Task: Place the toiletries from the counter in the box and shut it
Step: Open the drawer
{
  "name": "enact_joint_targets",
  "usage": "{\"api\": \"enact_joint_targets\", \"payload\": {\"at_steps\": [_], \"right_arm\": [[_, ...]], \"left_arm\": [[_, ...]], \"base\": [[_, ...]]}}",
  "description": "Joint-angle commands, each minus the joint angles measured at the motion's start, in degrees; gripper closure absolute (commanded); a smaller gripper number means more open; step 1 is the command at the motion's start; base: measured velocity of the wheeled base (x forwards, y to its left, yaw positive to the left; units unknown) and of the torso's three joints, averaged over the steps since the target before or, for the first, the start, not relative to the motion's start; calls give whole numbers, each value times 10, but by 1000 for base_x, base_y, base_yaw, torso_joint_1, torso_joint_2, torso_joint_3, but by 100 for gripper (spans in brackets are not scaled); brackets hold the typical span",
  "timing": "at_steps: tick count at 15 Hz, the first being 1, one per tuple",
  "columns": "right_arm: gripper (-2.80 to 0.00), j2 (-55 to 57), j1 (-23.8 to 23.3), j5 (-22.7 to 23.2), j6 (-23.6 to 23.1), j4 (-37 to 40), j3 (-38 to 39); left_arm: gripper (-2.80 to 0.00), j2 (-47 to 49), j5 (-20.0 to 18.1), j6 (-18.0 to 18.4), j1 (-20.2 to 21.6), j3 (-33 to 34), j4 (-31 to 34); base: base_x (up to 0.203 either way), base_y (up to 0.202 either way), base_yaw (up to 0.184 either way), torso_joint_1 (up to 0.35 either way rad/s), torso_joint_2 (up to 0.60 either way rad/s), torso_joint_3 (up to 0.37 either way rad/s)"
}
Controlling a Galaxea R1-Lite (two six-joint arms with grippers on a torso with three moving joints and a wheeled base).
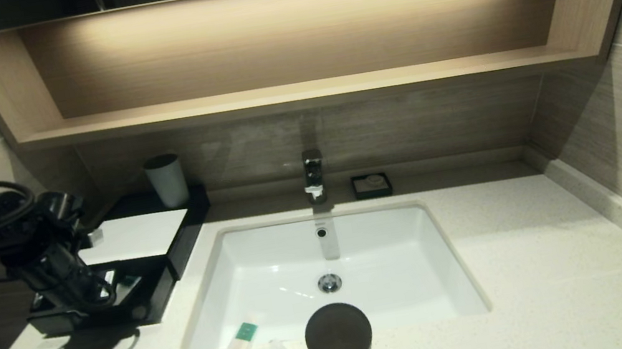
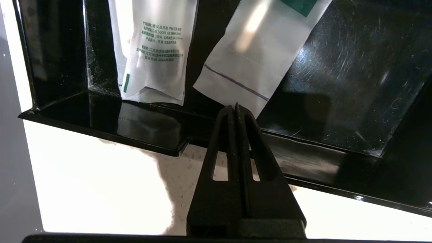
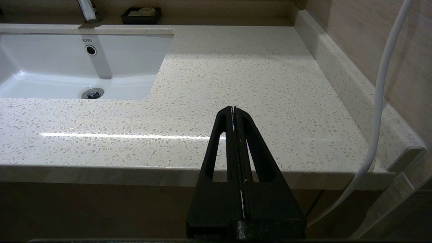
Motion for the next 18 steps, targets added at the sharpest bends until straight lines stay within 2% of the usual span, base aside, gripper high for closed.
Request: {"api": "enact_joint_targets", "payload": {"at_steps": [1, 14, 18], "right_arm": [[0, -1, 0, 0, 0, 0, 1], [0, 0, 0, 0, 0, 0, 1], [0, 0, 0, 0, 0, 0, 1]], "left_arm": [[0, -12, 1, 0, 2, 1, 9], [0, -62, 2, 3, 11, 73, 13], [0, -72, 2, 0, 11, 67, 11]], "base": [[0, 0, 0, 0, 0, 0], [0, 0, 0, 0, 0, 0], [0, 0, 0, 0, 0, 0]]}}
